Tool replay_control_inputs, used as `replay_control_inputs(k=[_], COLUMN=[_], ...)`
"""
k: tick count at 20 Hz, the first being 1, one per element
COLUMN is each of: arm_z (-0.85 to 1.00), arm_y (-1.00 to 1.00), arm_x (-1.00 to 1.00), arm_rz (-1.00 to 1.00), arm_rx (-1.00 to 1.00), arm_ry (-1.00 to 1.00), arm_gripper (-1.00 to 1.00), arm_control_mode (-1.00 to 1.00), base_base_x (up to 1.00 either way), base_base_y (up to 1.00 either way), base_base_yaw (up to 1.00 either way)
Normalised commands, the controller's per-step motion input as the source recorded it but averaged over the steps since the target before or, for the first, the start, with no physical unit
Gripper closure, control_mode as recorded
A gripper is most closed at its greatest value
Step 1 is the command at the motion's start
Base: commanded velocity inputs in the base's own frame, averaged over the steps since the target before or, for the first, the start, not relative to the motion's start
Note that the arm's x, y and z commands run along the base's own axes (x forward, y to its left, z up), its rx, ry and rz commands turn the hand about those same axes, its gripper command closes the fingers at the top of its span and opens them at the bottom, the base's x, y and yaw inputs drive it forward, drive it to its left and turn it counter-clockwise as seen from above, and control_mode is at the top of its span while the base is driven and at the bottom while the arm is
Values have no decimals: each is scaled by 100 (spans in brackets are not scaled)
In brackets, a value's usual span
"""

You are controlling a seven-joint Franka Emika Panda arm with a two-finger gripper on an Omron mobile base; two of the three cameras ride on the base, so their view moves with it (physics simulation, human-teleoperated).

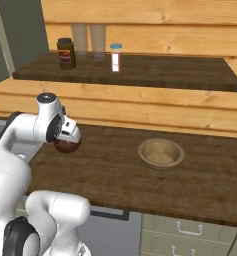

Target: Pick up the bowls on the counter and stack them on top of one another in the open cabinet. Place the smaller bowl on top of the larger bowl.

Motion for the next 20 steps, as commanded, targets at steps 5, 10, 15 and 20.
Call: replay_control_inputs(k=[5, 10, 15, 20], arm_z=[-30, -5, -12, -11], arm_y=[4, 3, 1, 17], arm_x=[56, 48, 36, 6], arm_rz=[-2, 0, 0, 0], arm_rx=[7, -5, -2, 0], arm_ry=[2, 8, 0, 6], arm_gripper=[-100, -100, -100, -100], arm_control_mode=[-100, -100, -100, -100], base_base_x=[0, 0, 0, 0], base_base_y=[0, 0, 0, 0], base_base_yaw=[0, 0, 0, 0])
